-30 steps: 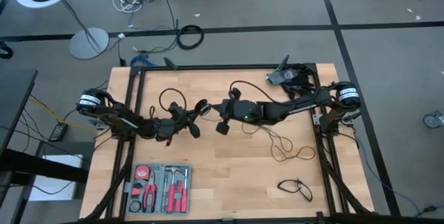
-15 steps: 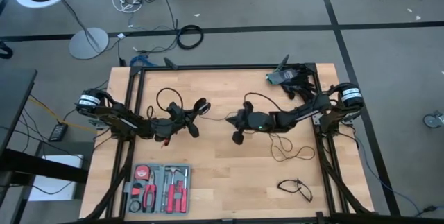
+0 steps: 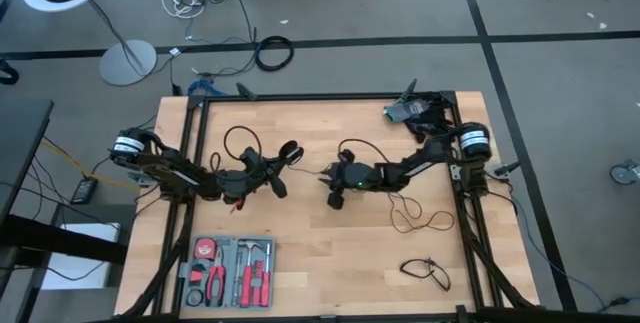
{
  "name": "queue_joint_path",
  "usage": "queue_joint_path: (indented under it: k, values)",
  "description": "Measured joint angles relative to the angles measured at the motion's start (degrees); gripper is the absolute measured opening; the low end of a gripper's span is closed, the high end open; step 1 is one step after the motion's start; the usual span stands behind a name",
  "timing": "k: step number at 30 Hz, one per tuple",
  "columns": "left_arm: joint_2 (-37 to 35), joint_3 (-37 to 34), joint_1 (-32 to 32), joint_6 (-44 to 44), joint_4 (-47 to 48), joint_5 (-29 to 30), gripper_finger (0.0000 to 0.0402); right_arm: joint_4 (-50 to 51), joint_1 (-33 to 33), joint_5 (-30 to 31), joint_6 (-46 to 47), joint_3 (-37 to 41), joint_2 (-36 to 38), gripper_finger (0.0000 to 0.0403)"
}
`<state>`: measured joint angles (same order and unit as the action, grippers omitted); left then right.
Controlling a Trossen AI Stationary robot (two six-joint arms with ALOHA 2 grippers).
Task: Coil cords
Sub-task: Coil the black wire onto the spool
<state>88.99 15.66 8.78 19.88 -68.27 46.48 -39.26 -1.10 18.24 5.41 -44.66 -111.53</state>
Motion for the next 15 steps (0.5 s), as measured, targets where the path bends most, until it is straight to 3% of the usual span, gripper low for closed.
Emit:
queue_joint_path:
  k: [8,11,15]
  values:
    - [0.0,-0.19,0.0,-0.06,0.06,0.13,0.0,0.87,0.77,0.04,-5.6,-6.18,-3.43,0.0151]
    - [-0.02,-0.23,0.0,-0.11,-0.56,0.21,0.0,3.23,0.9,0.13,-5.43,-7.59,-4.38,0.0142]
    - [-0.02,-0.05,-0.02,-0.26,-0.78,-0.05,0.0,5.84,0.9,0.2,-4.73,-8.34,-4.65,0.0096]
